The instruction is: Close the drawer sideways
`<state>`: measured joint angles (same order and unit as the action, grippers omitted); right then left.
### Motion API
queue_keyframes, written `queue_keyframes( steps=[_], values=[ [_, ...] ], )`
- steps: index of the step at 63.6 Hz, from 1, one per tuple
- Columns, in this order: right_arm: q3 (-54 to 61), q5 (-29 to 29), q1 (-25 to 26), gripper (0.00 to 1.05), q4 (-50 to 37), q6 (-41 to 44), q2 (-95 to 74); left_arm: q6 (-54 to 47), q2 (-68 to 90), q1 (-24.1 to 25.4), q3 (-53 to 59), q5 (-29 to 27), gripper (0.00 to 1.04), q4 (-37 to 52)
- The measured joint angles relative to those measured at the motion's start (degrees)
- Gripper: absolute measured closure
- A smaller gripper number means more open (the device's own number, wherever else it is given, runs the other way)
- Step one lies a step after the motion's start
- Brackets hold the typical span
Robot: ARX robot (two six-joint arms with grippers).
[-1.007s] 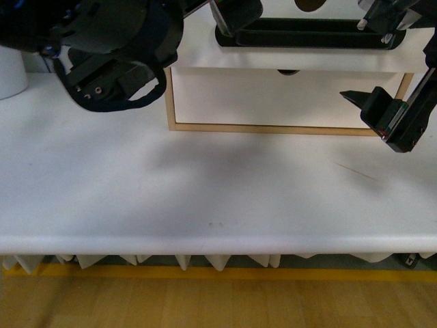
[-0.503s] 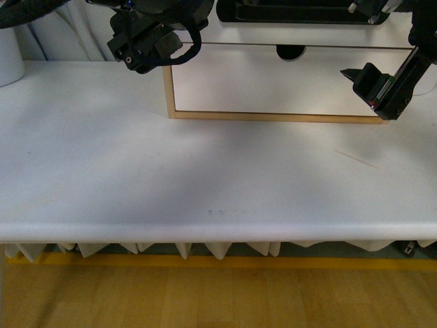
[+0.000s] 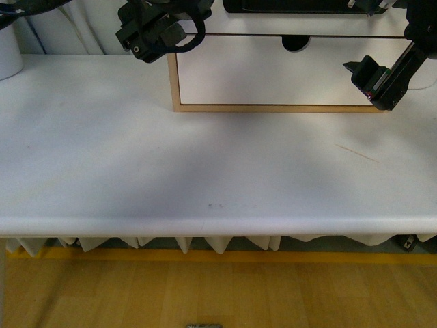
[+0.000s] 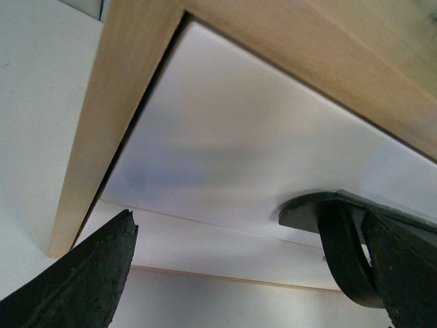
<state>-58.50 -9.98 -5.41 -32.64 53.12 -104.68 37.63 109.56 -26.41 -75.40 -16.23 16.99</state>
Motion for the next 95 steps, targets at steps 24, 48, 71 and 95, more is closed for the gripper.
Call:
queue_keyframes(
  steps=[24, 48, 71, 95],
  values=[
    [14.6, -1.7, 0.2, 0.09, 0.3, -0.7, 14.5, -1.5, -11.7, 4.0, 16.2, -1.9, 0.06, 3.3],
    [35.8, 0.4, 1.3, 0.09, 4.5, -11.3, 39.5, -3.8, -36.6, 7.1, 39.3, -7.8, 0.06, 1.2],
    [48.8, 2.3, 3.3, 0.09, 27.8, -24.8, 76.9, -5.9, -68.1, 11.1, 57.4, -16.8, 0.06, -16.6],
    [53.8, 8.5, 5.4, 0.23, 24.6, -39.1, 89.4, -15.2, -79.6, 17.4, 66.4, -1.6, 0.20, -7.0]
  ],
)
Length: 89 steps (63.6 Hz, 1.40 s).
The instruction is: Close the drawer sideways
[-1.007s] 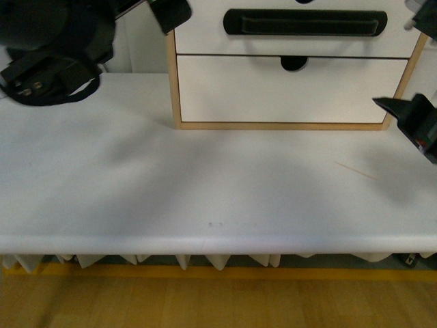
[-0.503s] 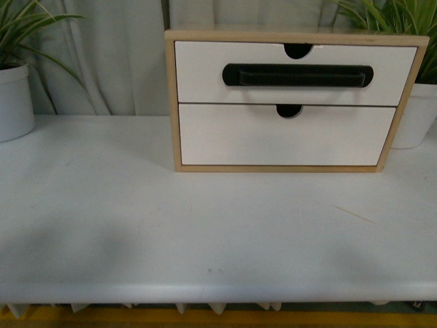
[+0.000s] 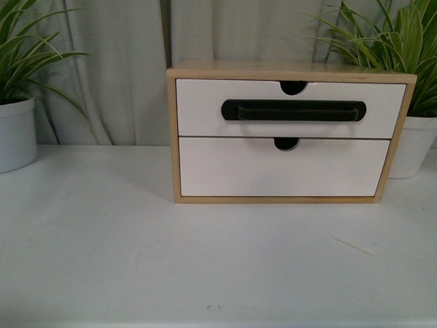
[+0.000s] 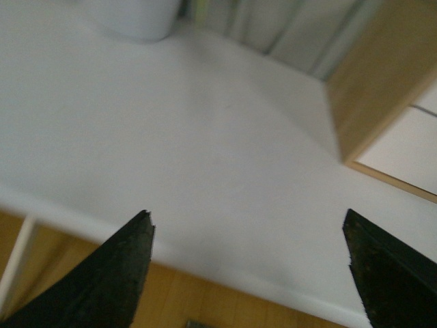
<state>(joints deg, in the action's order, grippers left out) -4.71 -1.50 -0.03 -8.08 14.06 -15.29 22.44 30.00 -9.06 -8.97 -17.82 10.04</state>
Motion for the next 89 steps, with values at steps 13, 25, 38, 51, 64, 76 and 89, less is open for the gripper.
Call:
queue_keyframes(
  steps=[13, 25, 38, 51, 64, 76, 89],
  values=[
    [1.8, 1.3, 0.0, 0.62, -1.2, -11.7, 3.2, -18.9, -6.4, 8.2, 4.9, 17.4, 0.59, 9.6],
    [3.4, 1.4, 0.0, 0.96, 6.6, -13.0, 11.0, -21.3, -10.5, 8.9, 6.4, 17.8, 0.95, 6.8],
    [4.4, 1.3, 0.0, 1.03, 8.1, -13.3, 15.0, -21.9, -13.9, 8.9, 8.5, 17.8, 1.01, 5.9],
    [4.4, 1.3, 0.0, 1.03, 8.1, -13.3, 15.0, -22.0, -18.2, 8.9, 8.5, 17.8, 1.01, 2.0],
    [4.4, 1.2, 0.0, 1.03, 8.1, -13.3, 15.0, -22.0, -25.4, 8.9, 8.5, 17.9, 1.01, -7.0],
    [4.4, 1.2, 0.0, 1.03, 8.1, -13.3, 15.0, -22.0, -29.7, 8.9, 8.5, 17.8, 1.01, -9.9],
    [4.4, 1.2, 0.0, 0.85, 8.1, -13.3, 15.1, -22.0, -29.7, 8.9, 8.5, 17.8, 0.76, -10.0]
  ],
)
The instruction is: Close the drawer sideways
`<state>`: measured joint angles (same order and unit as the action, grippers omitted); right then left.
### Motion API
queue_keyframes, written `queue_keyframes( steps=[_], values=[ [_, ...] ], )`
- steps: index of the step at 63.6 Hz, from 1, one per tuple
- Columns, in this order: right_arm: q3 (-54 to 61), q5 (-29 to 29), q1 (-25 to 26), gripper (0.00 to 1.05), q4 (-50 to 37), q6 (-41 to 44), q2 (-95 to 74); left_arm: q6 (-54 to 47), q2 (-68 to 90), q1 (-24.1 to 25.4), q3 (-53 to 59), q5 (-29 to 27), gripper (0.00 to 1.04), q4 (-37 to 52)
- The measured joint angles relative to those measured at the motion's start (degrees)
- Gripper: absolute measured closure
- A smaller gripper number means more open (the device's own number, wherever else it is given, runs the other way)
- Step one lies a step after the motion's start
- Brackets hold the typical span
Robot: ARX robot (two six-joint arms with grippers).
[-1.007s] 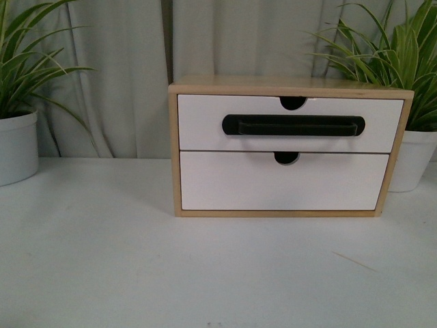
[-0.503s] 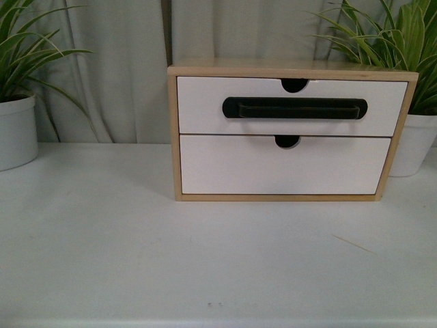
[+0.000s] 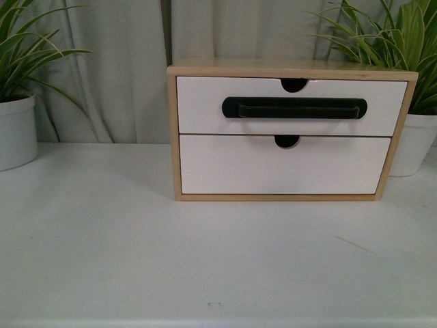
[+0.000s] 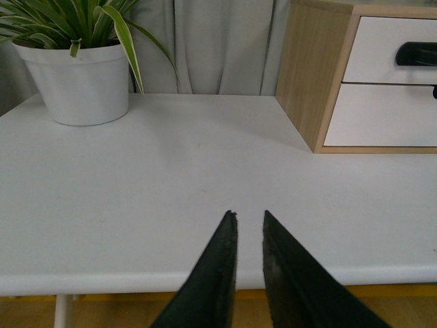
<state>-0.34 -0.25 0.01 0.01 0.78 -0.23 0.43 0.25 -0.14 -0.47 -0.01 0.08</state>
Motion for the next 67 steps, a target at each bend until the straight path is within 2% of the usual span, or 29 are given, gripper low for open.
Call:
queue_keyframes(
  steps=[11, 15, 21, 23, 25, 29, 67],
  values=[
    [0.0, 0.0, 0.0, 0.51, 0.0, 0.0, 0.0, 0.0, 0.0, 0.0, 0.0, 0.0, 0.44, 0.0],
    [0.0, 0.0, 0.0, 0.35, 0.0, 0.0, 0.0, 0.0, 0.0, 0.0, 0.0, 0.0, 0.26, 0.0],
    [0.0, 0.0, 0.0, 0.17, 0.0, 0.0, 0.0, 0.0, 0.0, 0.0, 0.0, 0.0, 0.08, 0.0],
    [0.0, 0.0, 0.0, 0.10, 0.0, 0.0, 0.0, 0.0, 0.0, 0.0, 0.0, 0.0, 0.04, 0.0],
    [0.0, 0.0, 0.0, 0.07, 0.0, -0.1, 0.0, 0.0, 0.0, 0.0, 0.0, 0.0, 0.05, 0.0],
    [0.0, 0.0, 0.0, 0.10, 0.0, -0.1, 0.0, 0.0, 0.0, 0.0, 0.0, 0.0, 0.06, 0.0],
    [0.0, 0.0, 0.0, 0.09, 0.0, -0.1, 0.0, 0.0, 0.0, 0.0, 0.0, 0.0, 0.06, 0.0]
  ],
)
